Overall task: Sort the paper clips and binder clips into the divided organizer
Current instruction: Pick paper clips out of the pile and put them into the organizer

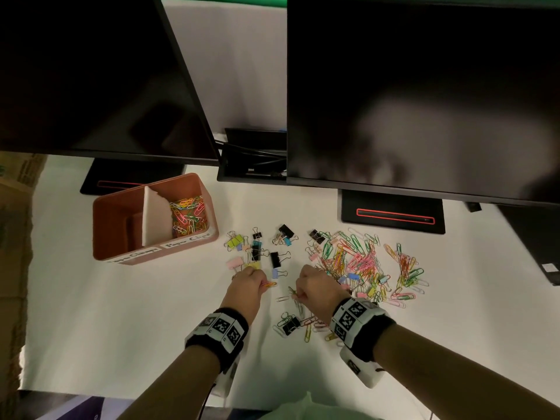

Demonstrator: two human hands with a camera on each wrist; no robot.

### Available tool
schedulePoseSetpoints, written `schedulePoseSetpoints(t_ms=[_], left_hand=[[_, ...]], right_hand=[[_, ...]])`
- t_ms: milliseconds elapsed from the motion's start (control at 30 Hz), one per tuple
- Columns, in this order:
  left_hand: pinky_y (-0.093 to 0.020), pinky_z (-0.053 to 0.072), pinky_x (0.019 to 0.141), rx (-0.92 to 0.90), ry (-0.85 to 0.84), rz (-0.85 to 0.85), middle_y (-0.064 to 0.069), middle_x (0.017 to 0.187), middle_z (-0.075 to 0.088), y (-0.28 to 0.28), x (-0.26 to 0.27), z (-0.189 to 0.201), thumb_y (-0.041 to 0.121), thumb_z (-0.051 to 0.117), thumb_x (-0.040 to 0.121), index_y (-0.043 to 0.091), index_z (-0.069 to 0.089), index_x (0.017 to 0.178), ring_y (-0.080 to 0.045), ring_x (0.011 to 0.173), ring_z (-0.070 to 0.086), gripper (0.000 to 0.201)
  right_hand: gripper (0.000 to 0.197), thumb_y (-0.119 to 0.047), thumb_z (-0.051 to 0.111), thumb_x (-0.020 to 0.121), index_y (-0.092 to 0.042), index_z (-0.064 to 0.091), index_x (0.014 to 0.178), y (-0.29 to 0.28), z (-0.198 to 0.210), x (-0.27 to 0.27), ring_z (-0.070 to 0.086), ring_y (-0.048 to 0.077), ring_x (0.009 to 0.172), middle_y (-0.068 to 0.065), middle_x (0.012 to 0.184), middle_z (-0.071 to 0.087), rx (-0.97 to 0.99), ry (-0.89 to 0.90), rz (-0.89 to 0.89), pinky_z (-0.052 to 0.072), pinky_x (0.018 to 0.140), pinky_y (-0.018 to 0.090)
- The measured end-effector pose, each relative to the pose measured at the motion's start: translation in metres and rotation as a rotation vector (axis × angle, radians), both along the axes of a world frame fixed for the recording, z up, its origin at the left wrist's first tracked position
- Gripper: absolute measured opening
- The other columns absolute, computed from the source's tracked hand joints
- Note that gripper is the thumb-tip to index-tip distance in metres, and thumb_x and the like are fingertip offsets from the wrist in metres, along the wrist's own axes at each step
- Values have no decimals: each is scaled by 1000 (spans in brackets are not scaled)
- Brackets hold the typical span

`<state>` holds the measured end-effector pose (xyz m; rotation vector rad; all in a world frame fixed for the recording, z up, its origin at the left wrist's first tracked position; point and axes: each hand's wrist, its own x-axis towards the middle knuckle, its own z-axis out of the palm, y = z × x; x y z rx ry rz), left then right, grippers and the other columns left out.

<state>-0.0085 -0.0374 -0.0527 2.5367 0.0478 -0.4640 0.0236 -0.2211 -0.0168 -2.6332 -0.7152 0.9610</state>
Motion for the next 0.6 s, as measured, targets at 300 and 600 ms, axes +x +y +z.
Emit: schedulePoseSetpoints(t_ms=[300, 600], left_hand=[[-26, 35, 71, -26, -60, -42, -8, 97, 56, 6, -9, 0, 14, 53, 91, 7, 62, 91, -17, 81, 44, 12], [-34, 45, 73, -27, -80, -38, -9, 93, 60, 8, -12, -2, 14, 54, 90, 7, 62, 90, -27, 84, 54, 11]], right_hand=[[18, -3, 45, 89, -5, 56, 104, 3, 6, 16, 58, 30, 96, 14, 105, 63, 13, 101, -28, 50, 82, 37], [28, -4, 43, 90, -9, 62, 111, 10, 5, 20, 57, 26, 106, 10, 115, 62, -36, 140, 29, 47, 89, 33]])
